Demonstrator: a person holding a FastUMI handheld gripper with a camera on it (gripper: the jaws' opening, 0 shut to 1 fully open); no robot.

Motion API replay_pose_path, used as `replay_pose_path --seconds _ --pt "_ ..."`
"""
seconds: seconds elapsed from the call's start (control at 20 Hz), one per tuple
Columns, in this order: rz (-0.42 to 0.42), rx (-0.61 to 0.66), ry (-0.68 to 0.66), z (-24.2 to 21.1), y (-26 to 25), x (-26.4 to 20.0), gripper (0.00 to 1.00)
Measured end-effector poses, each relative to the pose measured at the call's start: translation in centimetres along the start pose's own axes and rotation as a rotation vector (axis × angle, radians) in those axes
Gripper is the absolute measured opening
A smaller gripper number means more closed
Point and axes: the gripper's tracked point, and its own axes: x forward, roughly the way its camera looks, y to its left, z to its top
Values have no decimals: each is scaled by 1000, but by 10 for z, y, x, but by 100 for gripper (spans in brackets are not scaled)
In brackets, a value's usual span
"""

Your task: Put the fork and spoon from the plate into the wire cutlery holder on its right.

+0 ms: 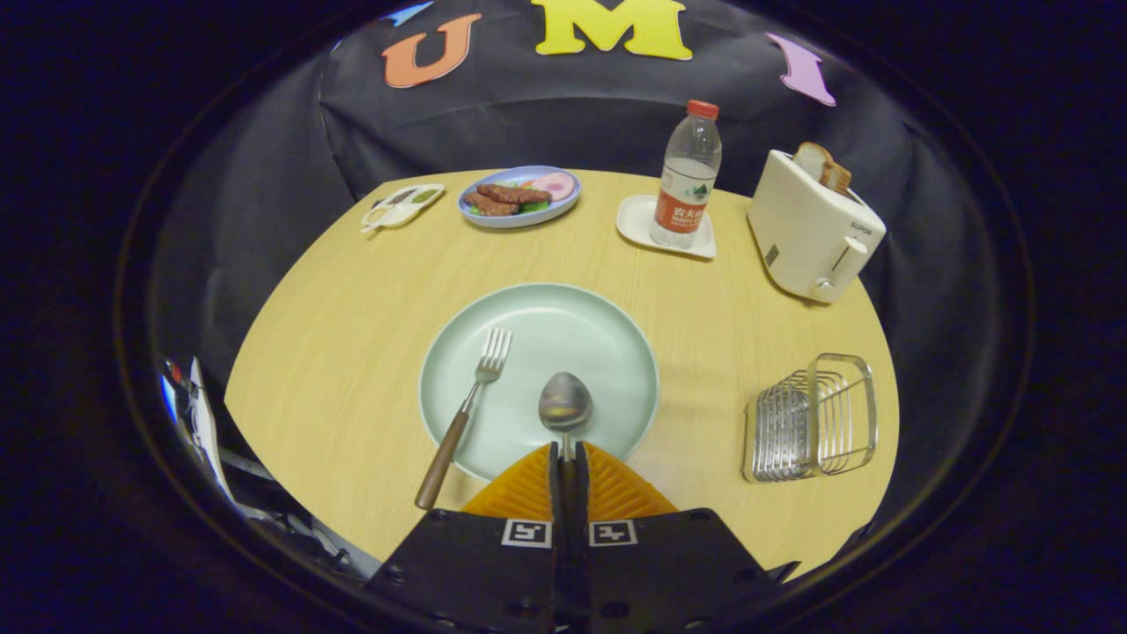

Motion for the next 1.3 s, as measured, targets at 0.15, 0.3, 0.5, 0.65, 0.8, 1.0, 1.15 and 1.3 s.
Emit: replay_pose_path --seconds 0.15,0.3,0.5,0.65,0.8,1.0,1.15,1.3 --pt "8 24 -28 7 -11 -20 1" --pt "10 52 -60 14 -28 -48 1" --pt "-14 91 -86 18 -67 -80 1" --pt "-48 113 -105 20 -106 -97 1" --pt "-77 148 -108 18 -141 -107 1" --pt "-91 177 -48 11 -168 -103 0" --pt "-70 182 64 4 -172 -93 1" --pt "-86 228 161 -2 -178 -82 1"
